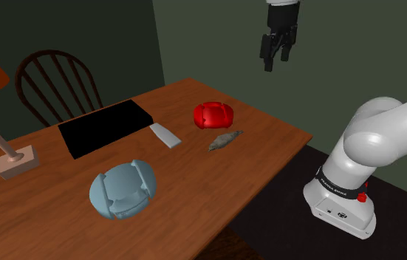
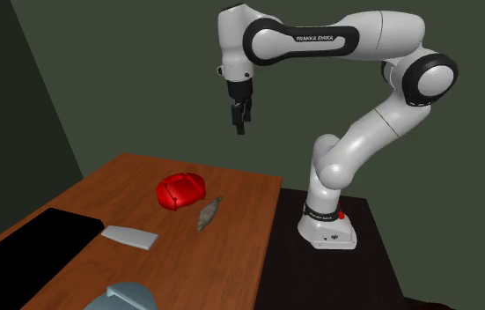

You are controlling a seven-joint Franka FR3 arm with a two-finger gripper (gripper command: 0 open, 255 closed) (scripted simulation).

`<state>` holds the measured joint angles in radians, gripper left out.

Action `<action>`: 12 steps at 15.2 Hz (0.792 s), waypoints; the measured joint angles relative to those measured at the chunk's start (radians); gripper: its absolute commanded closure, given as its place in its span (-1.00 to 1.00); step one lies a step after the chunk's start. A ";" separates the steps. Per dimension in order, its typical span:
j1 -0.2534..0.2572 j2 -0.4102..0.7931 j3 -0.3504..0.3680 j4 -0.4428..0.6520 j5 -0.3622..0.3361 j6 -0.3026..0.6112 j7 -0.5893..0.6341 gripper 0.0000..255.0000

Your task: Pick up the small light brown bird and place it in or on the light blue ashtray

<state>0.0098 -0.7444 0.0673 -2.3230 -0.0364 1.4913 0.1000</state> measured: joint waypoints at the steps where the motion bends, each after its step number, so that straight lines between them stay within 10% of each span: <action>1: 0.000 0.000 0.000 0.000 0.000 0.000 0.000 -1.00; 12: 0.120 0.093 -0.155 -0.261 -0.050 0.419 -0.441 -1.00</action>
<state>0.1295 -0.6517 -0.0880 -2.5836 -0.0859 1.9104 -0.3414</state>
